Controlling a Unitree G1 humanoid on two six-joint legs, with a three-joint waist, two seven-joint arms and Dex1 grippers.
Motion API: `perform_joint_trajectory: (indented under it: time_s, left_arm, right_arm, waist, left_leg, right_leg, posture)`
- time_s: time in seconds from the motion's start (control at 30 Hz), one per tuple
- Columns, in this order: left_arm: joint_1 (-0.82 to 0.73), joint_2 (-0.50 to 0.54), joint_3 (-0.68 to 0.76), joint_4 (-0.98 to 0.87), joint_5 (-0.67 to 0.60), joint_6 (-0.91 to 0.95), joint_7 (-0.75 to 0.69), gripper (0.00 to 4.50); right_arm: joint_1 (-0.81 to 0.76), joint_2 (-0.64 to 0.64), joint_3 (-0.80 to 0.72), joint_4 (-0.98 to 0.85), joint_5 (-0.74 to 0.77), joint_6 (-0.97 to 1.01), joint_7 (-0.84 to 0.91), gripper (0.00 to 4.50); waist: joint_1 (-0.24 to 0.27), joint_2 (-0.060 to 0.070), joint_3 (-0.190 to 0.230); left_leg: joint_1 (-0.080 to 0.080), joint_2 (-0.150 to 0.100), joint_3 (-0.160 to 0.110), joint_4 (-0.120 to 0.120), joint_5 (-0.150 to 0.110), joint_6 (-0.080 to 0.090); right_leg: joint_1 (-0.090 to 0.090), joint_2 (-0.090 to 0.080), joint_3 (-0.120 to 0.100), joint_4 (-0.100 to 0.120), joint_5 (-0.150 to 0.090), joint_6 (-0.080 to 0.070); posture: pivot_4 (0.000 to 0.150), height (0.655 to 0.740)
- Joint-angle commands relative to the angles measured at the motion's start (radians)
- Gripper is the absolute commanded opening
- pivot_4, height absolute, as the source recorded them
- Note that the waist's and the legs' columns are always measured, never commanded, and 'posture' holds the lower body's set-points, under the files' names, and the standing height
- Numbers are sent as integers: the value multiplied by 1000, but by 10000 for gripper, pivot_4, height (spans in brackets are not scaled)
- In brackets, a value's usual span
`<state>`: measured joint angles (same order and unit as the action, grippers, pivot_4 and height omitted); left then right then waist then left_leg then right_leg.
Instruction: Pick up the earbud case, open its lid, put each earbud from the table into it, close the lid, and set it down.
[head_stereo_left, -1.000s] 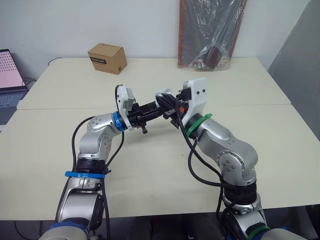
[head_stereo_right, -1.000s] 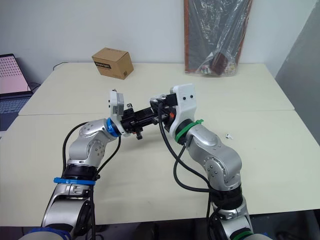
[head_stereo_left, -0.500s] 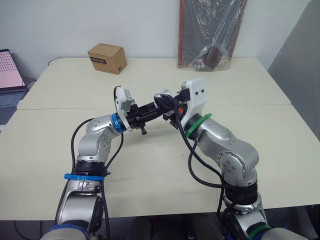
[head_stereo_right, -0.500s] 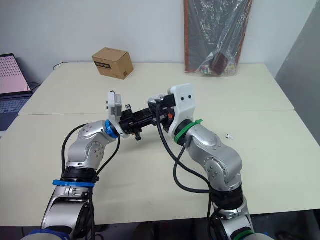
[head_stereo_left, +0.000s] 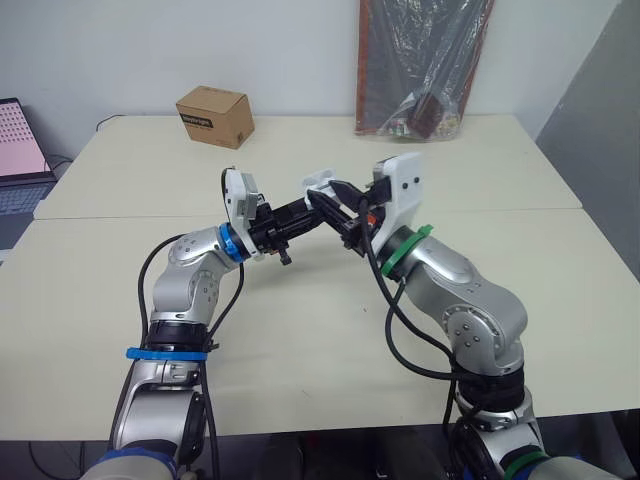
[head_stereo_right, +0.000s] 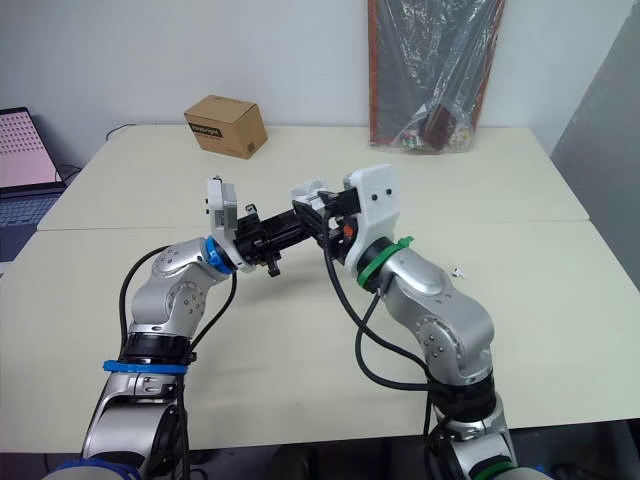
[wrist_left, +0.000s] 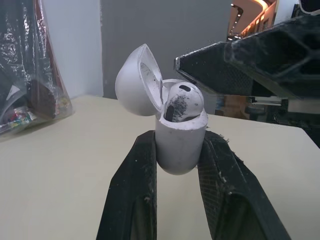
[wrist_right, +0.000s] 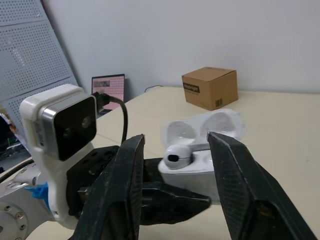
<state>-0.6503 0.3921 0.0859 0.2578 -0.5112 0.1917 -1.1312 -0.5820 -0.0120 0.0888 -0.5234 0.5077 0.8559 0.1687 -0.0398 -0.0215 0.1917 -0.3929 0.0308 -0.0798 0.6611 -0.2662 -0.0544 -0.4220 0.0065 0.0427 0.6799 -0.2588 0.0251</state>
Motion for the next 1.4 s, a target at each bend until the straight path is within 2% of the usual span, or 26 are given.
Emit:
perform_joint_trajectory:
  time_s: [0.03,0.17,0.3,0.4,0.47,0.63,0.73,0.97,1.4]
  left_arm:
    - [-10,24,27,-21,-19,-16,-22,7564]
    - [-13,48,30,1,-22,-9,-51,7564]
    - [-20,93,31,-13,-50,51,-107,7564]
    - [-15,128,30,-45,-75,99,-139,7564]
    - [-8,145,31,-69,-90,132,-151,7564]
    - [1,151,32,-100,-100,156,-148,7564]
    - [4,149,31,-111,-102,162,-145,7564]
    - [21,144,33,-138,-104,175,-138,7564]
    - [40,151,43,-166,-108,191,-123,7564]
  right_arm:
    - [-6,-29,-79,-115,131,16,53,20531]
    - [-24,-112,-185,-159,275,65,80,20531]
    - [-90,-372,-296,-26,315,207,133,20531]
    - [-73,-522,-290,105,255,255,156,20531]
    - [-53,-578,-275,192,193,275,136,20531]
    - [1,-698,-130,249,69,279,168,20531]
    - [21,-729,-70,288,4,265,179,20531]
    - [32,-714,-20,427,-115,142,222,20531]
    - [-17,-635,-6,575,-212,93,282,20531]
  waist:
    - [0,0,0]
    - [0,0,0]
    - [3,0,0]
    - [5,0,0]
    - [5,0,0]
    - [6,1,0]
    - [5,1,0]
    - [6,0,0]
    - [6,0,0]
  left_leg:
    - [0,0,0,0,0,0]
    - [0,0,0,0,0,0]
    - [0,-1,1,1,0,0]
    - [0,-1,1,0,0,0]
    - [0,1,1,-1,0,0]
    - [-1,0,2,-1,0,0]
    - [-1,0,2,-1,0,0]
    - [-1,0,3,0,0,0]
    - [0,0,2,0,0,0]
  right_leg:
    - [0,0,0,0,0,0]
    - [0,0,0,0,0,0]
    - [0,-1,1,-1,0,0]
    - [1,-1,0,-1,0,0]
    - [0,1,1,0,-1,-1]
    - [-1,0,2,-2,-1,0]
    - [-1,0,2,-2,-1,0]
    - [-1,0,2,-2,-3,4]
    - [-1,0,2,-1,-1,0]
  posture:
    - [1500,7400]
    - [1500,7400]
    - [1500,7400]
    - [1500,7400]
    - [1500,7400]
    - [1500,7400]
    - [1500,7400]
    - [1500,7400]
    - [1500,7400]
